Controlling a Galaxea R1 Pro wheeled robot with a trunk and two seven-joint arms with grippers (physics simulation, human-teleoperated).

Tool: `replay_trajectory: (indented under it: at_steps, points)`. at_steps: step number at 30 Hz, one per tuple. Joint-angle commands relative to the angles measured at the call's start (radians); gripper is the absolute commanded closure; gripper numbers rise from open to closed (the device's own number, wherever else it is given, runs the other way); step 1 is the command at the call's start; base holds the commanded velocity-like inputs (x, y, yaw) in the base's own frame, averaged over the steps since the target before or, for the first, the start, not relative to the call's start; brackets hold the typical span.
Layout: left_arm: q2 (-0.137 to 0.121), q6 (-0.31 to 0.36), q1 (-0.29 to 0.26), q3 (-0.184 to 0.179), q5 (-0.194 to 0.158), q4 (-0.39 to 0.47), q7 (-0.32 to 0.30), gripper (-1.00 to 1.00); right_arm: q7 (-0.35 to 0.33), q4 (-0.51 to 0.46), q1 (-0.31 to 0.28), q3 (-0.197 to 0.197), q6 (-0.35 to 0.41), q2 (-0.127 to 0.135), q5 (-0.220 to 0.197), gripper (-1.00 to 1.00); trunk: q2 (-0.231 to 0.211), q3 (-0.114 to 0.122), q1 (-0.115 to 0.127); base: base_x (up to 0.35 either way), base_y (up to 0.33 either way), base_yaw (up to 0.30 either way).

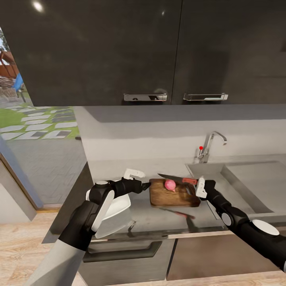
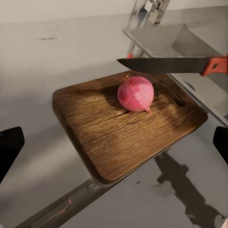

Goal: In the kitchen, take the Vidalia onion out of the sink, dice it on the chopping board with the paring knife, put the diced onion into the bowl on the countertop, then place both the paring knife and the chopping board into the sink.

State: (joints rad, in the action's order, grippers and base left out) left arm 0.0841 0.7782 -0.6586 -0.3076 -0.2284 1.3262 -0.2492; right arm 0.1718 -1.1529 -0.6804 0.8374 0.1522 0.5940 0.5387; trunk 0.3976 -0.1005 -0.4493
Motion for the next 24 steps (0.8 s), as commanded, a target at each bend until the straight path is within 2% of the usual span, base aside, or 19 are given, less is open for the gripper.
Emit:
replay_trajectory:
  at_steps: [1, 6, 24]
  points:
    - [0.000, 0.005, -0.001, 0.001, 0.000, 0.001, -0.002, -1.00, 0.007, -0.003, -0.002, 0.010, 0.010, 0.001, 0.010, 1.00, 0.002, -0.002, -0.001, 0.000, 0.000, 0.000]
    - [0.000, 0.006, -0.001, 0.001, 0.000, 0.001, -0.002, -1.00, 0.008, -0.011, -0.002, 0.026, 0.010, 0.001, 0.011, 1.00, 0.002, -0.002, -0.001, 0.000, 0.000, 0.000]
    - [0.001, 0.005, -0.001, -0.010, 0.000, -0.001, -0.002, -1.00, 0.008, -0.014, -0.002, 0.031, 0.010, 0.004, 0.011, 1.00, 0.002, -0.002, -0.001, 0.000, 0.000, 0.000]
